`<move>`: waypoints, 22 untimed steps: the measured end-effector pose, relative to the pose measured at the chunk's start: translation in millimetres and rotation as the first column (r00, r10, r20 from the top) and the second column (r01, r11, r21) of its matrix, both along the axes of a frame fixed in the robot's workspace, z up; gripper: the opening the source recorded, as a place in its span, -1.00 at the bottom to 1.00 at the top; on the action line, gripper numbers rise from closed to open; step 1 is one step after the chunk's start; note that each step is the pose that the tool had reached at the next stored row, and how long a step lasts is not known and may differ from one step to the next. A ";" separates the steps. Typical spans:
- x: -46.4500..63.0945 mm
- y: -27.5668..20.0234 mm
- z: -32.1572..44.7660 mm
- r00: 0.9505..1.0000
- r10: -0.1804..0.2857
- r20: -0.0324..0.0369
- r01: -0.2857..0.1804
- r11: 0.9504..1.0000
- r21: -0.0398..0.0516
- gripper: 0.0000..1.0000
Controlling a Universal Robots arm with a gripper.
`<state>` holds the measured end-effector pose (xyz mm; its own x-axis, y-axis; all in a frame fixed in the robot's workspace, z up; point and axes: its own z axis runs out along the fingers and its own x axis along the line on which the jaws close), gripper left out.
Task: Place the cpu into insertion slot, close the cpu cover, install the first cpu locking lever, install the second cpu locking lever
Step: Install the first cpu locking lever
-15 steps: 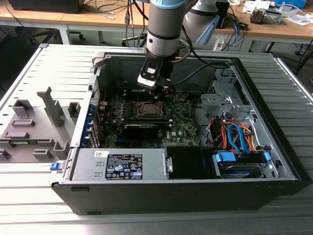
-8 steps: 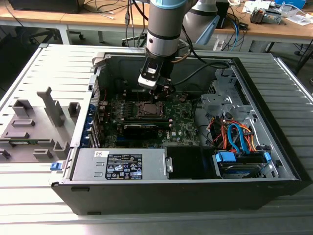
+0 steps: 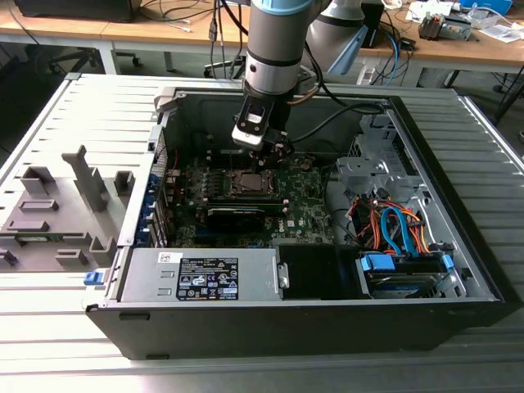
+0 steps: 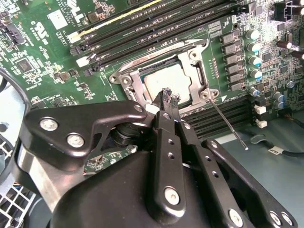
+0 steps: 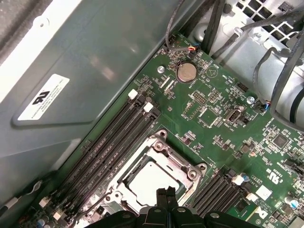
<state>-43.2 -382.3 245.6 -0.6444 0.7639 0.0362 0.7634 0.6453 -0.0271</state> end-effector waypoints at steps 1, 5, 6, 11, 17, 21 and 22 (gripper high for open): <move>0.0 0.0 0.0 1.000 0.002 0.000 -0.002 1.000 0.000 -0.79; 0.0 0.0 0.0 1.000 0.010 0.000 -0.010 1.000 0.000 -0.79; 0.0 0.0 0.0 1.000 0.013 0.000 -0.013 1.000 0.000 -0.79; 0.0 0.0 0.0 1.000 0.026 0.000 -0.026 1.000 0.000 -0.79; 0.0 0.0 0.0 0.999 0.036 0.000 -0.036 0.999 0.000 -0.79; 0.0 0.0 0.0 0.999 0.046 0.000 -0.046 0.999 0.000 -0.79; 0.0 0.0 0.0 0.999 0.049 0.000 -0.049 0.999 0.000 -0.79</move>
<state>-43.2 -382.3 245.6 -0.6812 0.7312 0.0363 0.7308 0.6821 -0.0271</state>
